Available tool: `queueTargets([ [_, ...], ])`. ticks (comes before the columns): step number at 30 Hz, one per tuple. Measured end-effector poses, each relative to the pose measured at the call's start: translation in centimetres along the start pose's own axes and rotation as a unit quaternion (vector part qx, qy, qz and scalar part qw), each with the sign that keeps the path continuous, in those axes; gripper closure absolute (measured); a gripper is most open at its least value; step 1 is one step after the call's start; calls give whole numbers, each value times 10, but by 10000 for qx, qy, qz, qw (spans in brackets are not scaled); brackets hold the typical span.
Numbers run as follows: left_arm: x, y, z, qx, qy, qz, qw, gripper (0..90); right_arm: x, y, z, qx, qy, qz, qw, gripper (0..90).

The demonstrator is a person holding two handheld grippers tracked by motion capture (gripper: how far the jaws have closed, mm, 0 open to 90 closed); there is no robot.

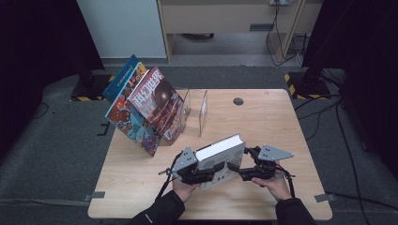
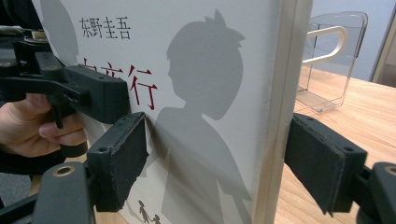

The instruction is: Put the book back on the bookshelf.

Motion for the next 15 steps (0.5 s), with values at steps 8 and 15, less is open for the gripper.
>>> queueTargets([
  [8, -1, 5, 1, -73, -102, 125, 9998, 213, 0, 0, 0, -5, 0, -1, 10000, 225],
  [15, -2, 8, 1, 57, -242, 105, 9996, 84, 0, 0, 0, 7, 2, -44, 10000, 225],
])
Point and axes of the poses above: each handheld gripper's, and its own axes: z roughly backward along the jaws, x roughly out of its underside, y roughly to its right, the point moved 8 cm from there along -z, roughly forward along the jaws, and after that the axes turned 9 degrees about -z, right-handed, at the moved point
